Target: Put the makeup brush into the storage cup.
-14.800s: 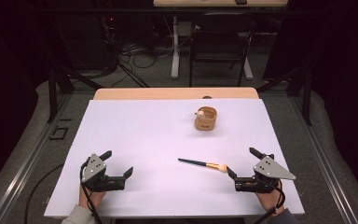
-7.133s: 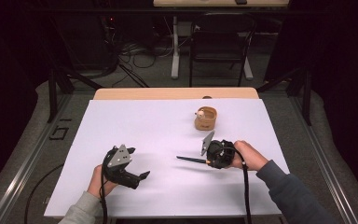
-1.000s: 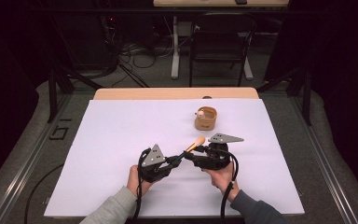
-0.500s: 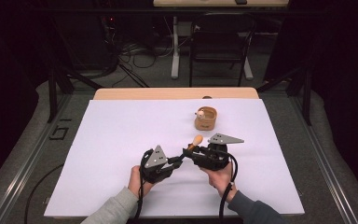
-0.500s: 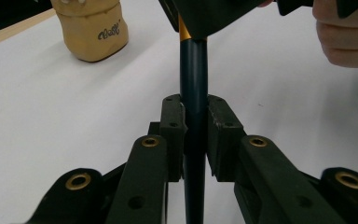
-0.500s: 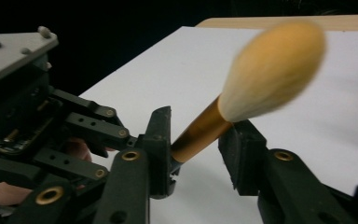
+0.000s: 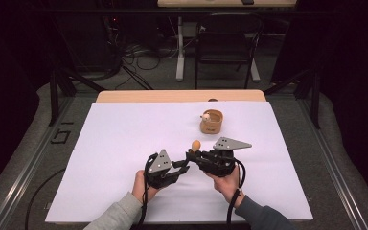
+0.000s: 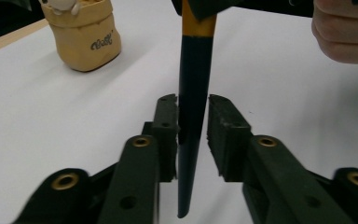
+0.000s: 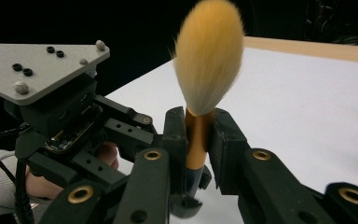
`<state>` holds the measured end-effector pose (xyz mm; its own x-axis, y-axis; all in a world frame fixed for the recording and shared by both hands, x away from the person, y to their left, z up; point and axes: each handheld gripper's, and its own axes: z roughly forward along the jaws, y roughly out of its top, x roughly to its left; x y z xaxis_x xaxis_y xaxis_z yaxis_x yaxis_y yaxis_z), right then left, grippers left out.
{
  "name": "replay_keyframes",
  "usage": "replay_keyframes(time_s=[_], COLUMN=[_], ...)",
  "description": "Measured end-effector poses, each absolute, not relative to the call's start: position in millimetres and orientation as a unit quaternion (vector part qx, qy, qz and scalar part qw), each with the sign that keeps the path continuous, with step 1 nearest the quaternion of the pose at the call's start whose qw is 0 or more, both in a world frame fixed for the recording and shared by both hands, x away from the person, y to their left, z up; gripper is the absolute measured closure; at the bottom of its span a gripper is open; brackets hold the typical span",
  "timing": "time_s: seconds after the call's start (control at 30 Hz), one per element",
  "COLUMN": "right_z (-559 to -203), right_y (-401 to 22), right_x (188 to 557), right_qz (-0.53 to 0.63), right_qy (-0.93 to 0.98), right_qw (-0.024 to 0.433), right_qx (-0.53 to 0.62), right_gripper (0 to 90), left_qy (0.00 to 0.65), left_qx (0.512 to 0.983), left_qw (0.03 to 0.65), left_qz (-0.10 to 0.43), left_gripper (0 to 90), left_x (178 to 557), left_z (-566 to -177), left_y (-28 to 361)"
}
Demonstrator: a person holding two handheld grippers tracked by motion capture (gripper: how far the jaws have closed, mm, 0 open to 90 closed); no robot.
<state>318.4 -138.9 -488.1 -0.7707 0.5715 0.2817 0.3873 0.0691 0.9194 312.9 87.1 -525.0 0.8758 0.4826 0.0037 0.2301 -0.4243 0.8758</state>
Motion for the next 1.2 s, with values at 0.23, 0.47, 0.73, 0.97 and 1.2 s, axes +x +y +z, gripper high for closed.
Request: replay_keyframes(time_s=[0.23, 0.47, 0.73, 0.97, 1.2], right_z=[-482, -479, -476, -475, -472], right_y=[-140, -144, -149, -158, -165], right_x=[316, 317, 318, 322, 323], right_qz=[0.59, 0.572, 0.561, 0.556, 0.553], right_qy=[0.736, 0.746, 0.75, 0.748, 0.747], right_qw=[0.106, 0.135, 0.157, 0.171, 0.181], right_qx=[0.313, 0.313, 0.313, 0.319, 0.322], right_gripper=[78.1, 78.0, 78.0, 78.0, 78.0], left_qy=[0.231, 0.246, 0.257, 0.265, 0.274], left_qx=[0.836, 0.832, 0.834, 0.837, 0.838], left_qw=[0.479, 0.477, 0.469, 0.46, 0.452], left_qz=[0.134, 0.139, 0.137, 0.135, 0.134], left_gripper=[33.6, 16.1, 12.7, 11.4, 11.0], left_x=[317, 323, 327, 329, 333], left_z=[-522, -520, -523, -526, -530], left_y=[92, 105, 112, 113, 116])
